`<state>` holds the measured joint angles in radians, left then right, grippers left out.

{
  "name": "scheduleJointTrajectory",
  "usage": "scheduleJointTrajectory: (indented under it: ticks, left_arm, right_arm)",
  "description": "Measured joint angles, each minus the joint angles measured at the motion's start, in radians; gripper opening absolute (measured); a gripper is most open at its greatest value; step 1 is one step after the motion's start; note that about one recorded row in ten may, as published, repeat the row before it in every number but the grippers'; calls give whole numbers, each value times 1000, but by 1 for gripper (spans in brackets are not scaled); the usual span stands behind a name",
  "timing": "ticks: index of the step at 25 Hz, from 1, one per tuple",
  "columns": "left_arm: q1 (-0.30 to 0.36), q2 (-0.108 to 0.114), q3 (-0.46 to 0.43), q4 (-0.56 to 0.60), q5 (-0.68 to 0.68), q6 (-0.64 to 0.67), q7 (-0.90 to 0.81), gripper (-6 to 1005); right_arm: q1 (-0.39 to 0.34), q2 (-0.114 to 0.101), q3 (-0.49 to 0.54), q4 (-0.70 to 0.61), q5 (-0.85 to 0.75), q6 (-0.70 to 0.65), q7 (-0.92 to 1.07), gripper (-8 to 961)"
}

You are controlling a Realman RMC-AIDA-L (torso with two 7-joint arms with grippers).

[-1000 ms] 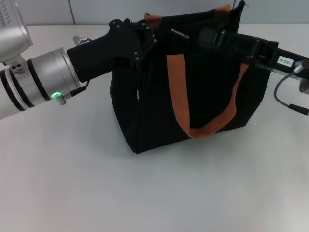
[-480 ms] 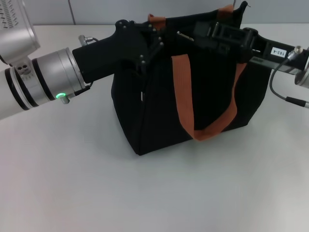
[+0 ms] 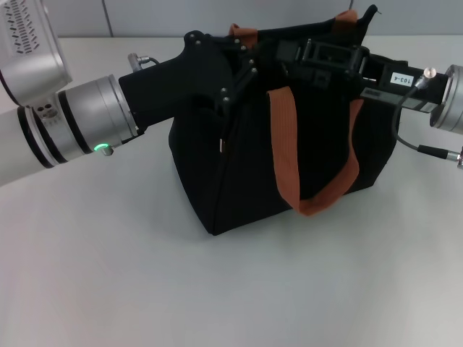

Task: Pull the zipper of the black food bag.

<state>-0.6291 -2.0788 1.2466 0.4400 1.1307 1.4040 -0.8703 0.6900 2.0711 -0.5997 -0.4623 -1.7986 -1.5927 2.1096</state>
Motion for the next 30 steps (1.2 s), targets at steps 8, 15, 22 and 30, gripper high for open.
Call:
scheduleJointTrajectory:
  ticks: [8, 15, 22, 30]
  left_arm:
    - [-1, -1, 8, 0, -5, -31, 1, 26]
    - [4, -2, 8, 0, -21, -33, 0, 26]
    - [6, -3, 9, 0, -27, -33, 1, 26]
    - [6, -3, 13, 0, -28, -30, 1, 26]
  right_arm:
    - [-14, 4, 2, -1, 5, -43, -58, 632]
    - [-27, 4, 11, -3, 8, -66, -91, 632]
    - [-28, 4, 12, -3, 9, -53, -90, 632]
    - [-29, 4, 7, -1, 56, -51, -83, 633]
